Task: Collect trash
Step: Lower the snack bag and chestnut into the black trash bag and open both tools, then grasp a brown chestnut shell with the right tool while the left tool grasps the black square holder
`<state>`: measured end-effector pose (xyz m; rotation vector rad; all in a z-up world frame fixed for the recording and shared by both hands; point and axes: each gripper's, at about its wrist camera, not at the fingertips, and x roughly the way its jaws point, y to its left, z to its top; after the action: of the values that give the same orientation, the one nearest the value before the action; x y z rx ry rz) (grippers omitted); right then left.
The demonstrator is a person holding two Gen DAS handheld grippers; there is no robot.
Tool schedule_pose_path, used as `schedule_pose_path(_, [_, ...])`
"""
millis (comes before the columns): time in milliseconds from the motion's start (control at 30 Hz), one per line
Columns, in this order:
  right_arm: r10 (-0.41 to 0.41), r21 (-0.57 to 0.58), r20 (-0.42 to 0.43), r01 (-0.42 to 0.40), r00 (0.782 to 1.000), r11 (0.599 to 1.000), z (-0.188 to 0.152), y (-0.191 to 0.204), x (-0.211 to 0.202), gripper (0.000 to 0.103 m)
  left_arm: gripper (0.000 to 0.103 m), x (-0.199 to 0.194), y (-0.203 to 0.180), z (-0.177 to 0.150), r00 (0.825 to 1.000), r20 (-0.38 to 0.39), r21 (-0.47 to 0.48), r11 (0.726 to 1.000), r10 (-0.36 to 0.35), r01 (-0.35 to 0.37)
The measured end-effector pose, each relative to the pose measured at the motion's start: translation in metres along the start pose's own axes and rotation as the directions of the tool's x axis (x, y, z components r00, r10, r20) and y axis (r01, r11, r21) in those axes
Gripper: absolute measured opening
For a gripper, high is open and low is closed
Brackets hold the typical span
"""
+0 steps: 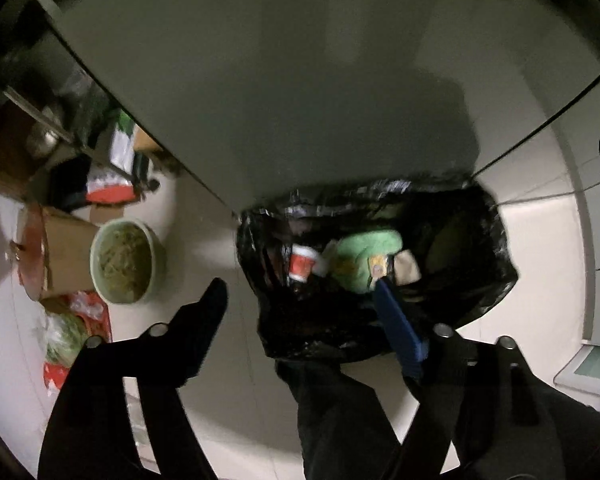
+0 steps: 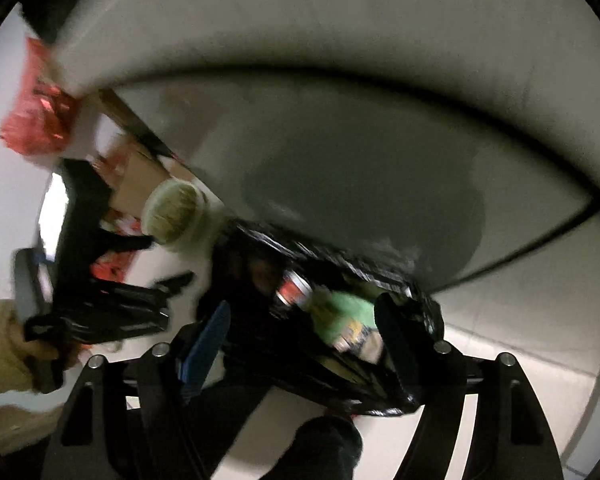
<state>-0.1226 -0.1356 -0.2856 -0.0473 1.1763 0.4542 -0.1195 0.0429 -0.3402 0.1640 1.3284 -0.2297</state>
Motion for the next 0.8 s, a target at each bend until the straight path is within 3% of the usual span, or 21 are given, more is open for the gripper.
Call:
schedule_pose_path(167, [0.099,-0.049,0.16,-0.093,0.982,0.994,0.038,0.028,-0.083,0.078,0.079,-0.067,0.006,0.008,0.993,0.107,0.012,0.999,-0.041,0.04])
schedule_pose_path(233, [0.131,-0.082,0.259,-0.114,0.957,0.99,0.059,0.037,-0.116,0.081,0.082,-0.097,0.011,0.009,0.983,0.173,0.006,0.998,-0.061,0.06])
schedule_pose_path(300, [0.14,-0.103,0.368,-0.11,0.919,0.989,0.09,0.042,-0.141,0.096,0.088,-0.122,0.017,0.011,0.97,0.235,-0.009,0.998,-0.063,0.067])
schedule_pose_path(367, [0.136,-0.112,0.419,-0.098,0.898,0.989,0.118,0.04,-0.146,0.096,0.088,-0.144,0.023,0.015,0.953,0.296,-0.026,0.997,-0.062,0.073])
schedule_pose_path(500, [0.111,-0.121,0.413,-0.066,0.904,0.99,0.173,0.03,-0.121,0.096,0.088,-0.163,0.037,0.025,0.93,0.365,-0.095,0.992,-0.041,0.081])
schedule_pose_path(600, [0.081,-0.114,0.34,-0.044,0.937,0.993,0.206,0.022,-0.088,0.089,0.088,-0.167,0.047,0.031,0.924,0.382,-0.15,0.986,-0.013,0.076])
schedule_pose_path(700, [0.036,-0.099,0.269,-0.009,0.962,0.995,0.222,0.014,-0.061,0.085,0.088,-0.173,0.056,0.032,0.92,0.393,-0.187,0.979,-0.002,0.083])
schedule_pose_path(800, [-0.008,-0.094,0.236,0.031,0.972,0.995,0.233,0.007,-0.045,0.084,0.088,-0.181,0.062,0.03,0.911,0.413,-0.196,0.978,0.016,0.072])
